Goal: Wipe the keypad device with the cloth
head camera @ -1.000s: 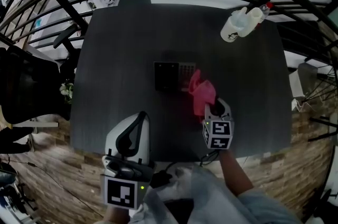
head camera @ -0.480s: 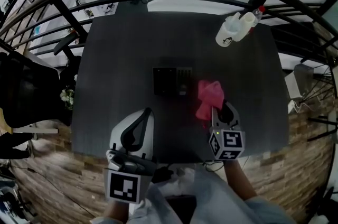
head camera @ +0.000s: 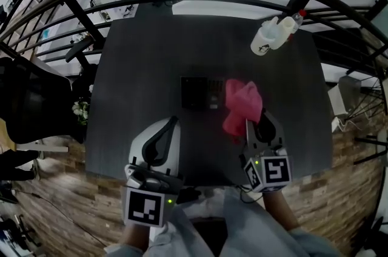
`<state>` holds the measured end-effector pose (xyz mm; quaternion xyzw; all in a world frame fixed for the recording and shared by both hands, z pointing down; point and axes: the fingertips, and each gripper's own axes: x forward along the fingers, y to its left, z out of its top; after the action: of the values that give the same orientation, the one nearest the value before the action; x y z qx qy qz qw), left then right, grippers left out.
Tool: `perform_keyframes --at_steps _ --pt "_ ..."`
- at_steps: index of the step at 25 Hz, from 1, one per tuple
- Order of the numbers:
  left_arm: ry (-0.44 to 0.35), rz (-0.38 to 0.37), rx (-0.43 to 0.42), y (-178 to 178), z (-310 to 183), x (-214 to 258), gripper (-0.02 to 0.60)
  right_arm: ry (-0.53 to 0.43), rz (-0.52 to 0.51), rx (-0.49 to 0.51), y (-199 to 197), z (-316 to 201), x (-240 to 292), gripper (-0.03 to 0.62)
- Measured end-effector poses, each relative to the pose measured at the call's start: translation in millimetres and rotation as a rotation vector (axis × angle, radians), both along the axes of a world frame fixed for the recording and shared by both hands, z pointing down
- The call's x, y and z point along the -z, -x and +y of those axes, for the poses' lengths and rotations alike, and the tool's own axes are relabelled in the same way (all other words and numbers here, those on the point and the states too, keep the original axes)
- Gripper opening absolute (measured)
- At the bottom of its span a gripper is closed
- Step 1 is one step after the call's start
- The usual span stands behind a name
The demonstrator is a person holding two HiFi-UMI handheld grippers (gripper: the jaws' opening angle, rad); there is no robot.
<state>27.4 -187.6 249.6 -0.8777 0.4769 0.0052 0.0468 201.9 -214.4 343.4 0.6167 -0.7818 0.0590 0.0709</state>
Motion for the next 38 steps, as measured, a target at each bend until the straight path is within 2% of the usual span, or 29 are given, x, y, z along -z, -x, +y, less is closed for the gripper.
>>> perform_keyframes --at_steps 6,11,18,38 --pt "-0.010 0.001 0.015 9.4 -2.7 4.8 0.005 -0.060 -0.038 0.021 13.9 0.3 32.5 0.071" --pt "-0.021 -0.003 0.017 12.9 -2.2 8.2 0.005 -0.066 -0.054 0.033 13.4 8.6 42.9 0.071" --pt "-0.018 -0.010 0.016 15.0 -0.4 8.2 0.005 -0.080 -0.062 0.008 7.2 15.4 51.0 0.071" --pt "-0.018 -0.009 0.018 15.6 5.6 7.3 0.005 -0.095 -0.065 0.044 21.8 16.5 57.8 0.071"
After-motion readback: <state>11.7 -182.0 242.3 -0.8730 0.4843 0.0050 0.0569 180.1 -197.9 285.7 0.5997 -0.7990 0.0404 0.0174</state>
